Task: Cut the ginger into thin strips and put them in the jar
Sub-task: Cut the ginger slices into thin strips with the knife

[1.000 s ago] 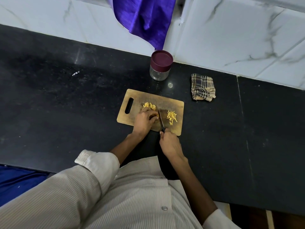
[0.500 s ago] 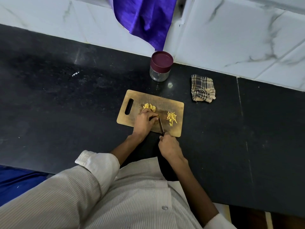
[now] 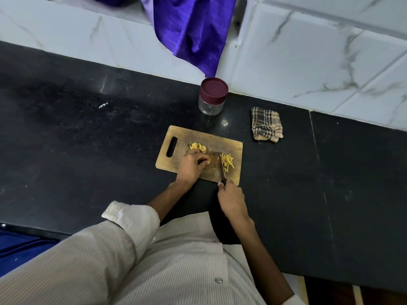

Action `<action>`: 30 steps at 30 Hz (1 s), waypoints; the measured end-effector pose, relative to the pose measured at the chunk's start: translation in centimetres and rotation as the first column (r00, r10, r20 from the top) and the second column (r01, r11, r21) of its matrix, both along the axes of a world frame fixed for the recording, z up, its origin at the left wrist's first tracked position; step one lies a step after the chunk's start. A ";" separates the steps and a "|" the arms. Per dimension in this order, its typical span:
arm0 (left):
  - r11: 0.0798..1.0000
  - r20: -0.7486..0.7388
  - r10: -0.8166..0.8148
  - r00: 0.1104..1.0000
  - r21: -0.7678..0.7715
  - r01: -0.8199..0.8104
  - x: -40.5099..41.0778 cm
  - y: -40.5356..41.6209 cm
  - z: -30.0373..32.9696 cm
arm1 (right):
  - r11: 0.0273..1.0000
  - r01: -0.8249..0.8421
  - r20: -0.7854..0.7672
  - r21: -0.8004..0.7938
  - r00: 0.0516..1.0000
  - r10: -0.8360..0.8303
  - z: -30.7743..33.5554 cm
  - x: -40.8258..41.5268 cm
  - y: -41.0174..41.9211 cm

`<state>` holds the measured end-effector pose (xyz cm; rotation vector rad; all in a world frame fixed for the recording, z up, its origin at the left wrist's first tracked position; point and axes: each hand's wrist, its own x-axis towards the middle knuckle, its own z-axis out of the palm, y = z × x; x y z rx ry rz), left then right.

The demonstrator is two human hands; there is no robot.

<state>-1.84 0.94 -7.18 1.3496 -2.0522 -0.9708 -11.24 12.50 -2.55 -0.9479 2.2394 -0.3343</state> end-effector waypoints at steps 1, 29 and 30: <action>1.000 -0.004 0.001 1.000 -0.007 -0.001 0.0 0.2 0.1 | 1.000 0.015 0.022 -0.017 1.000 -0.015 -0.1 -0.1 0.1; 0.999 -0.014 -0.036 0.999 -0.038 0.035 0.2 0.1 0.0 | 0.990 0.135 0.434 0.029 0.891 -0.134 0.8 -1.2 0.6; 0.999 -0.018 -0.035 0.999 -0.040 0.035 0.1 0.0 0.0 | 0.996 0.086 0.369 0.011 0.926 -0.084 0.6 -1.1 0.2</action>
